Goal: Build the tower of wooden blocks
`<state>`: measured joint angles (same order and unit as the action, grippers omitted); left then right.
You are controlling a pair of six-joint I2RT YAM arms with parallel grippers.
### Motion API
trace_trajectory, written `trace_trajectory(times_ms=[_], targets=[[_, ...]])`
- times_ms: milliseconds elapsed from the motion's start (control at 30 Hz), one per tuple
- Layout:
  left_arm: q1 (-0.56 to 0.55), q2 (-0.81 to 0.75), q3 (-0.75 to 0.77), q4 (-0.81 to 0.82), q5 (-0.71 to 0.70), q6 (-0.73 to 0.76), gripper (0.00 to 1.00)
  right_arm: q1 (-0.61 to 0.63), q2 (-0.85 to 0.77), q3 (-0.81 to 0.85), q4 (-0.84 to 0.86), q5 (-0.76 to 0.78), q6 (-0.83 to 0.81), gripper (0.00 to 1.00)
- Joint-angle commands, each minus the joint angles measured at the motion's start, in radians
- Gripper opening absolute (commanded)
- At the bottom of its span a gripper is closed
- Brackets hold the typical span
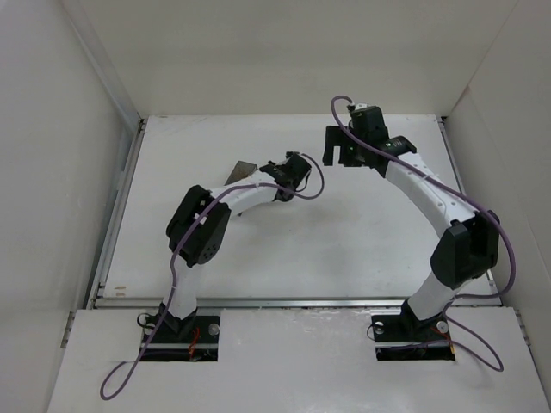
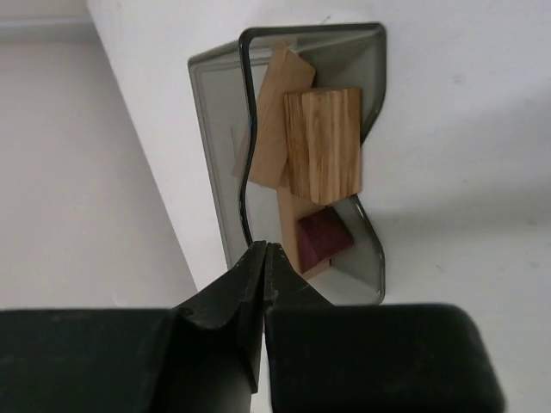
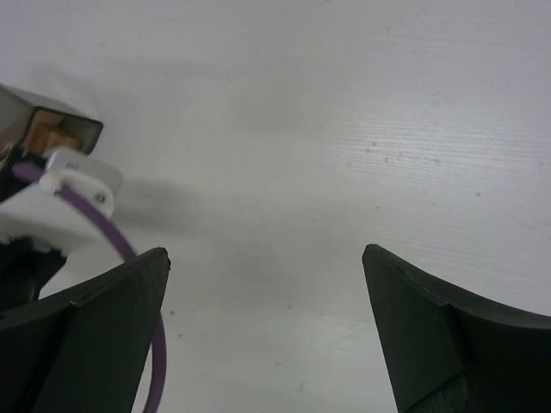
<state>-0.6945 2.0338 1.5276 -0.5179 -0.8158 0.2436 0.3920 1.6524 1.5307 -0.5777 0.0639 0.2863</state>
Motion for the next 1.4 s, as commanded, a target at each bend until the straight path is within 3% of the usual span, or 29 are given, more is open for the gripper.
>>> trace_trajectory(times_ms=[0,200,233,267,300,367,400,433,533,733,967,1133,1367], targets=[[-0.037,-0.012,0.045,-0.013,-0.166,-0.050,0.00,-0.037,0.029,0.017,-0.059,0.083,0.057,1.00],[-0.036,-0.012,0.142,-0.118,-0.155,-0.107,0.00,-0.050,-0.006,-0.062,-0.034,0.043,0.067,1.00],[-0.013,-0.012,0.176,-0.157,-0.075,-0.154,0.17,-0.050,-0.028,-0.073,-0.016,0.021,0.067,1.00],[0.006,-0.012,0.212,-0.194,-0.015,-0.171,0.18,-0.050,-0.037,-0.082,-0.016,0.008,0.054,1.00],[0.027,-0.021,0.270,-0.239,0.051,-0.187,0.39,-0.050,-0.046,-0.092,-0.001,-0.005,0.054,1.00],[0.111,-0.068,0.299,-0.251,0.221,-0.187,0.60,-0.050,-0.058,-0.106,0.012,-0.033,0.044,1.00],[0.143,-0.086,0.299,-0.251,0.398,-0.187,0.70,-0.050,-0.059,-0.106,0.021,-0.056,0.044,1.00],[0.174,-0.098,0.299,-0.251,0.473,-0.187,0.86,-0.050,-0.069,-0.116,0.021,-0.065,0.033,1.00],[0.282,-0.098,0.299,-0.251,0.676,-0.175,0.94,-0.050,-0.069,-0.116,0.021,-0.087,0.033,1.00],[0.382,-0.021,0.344,-0.297,0.929,-0.116,0.94,-0.050,-0.048,-0.086,0.012,-0.136,0.013,1.00],[0.417,-0.009,0.301,-0.298,0.955,-0.096,0.86,-0.050,-0.029,-0.075,0.012,-0.147,0.013,1.00],[0.452,0.049,0.312,-0.317,0.945,-0.087,0.66,-0.050,-0.009,-0.046,-0.001,-0.156,0.022,1.00],[0.452,0.074,0.302,-0.306,0.945,-0.078,0.54,-0.050,0.009,-0.015,-0.021,-0.147,0.022,1.00]])
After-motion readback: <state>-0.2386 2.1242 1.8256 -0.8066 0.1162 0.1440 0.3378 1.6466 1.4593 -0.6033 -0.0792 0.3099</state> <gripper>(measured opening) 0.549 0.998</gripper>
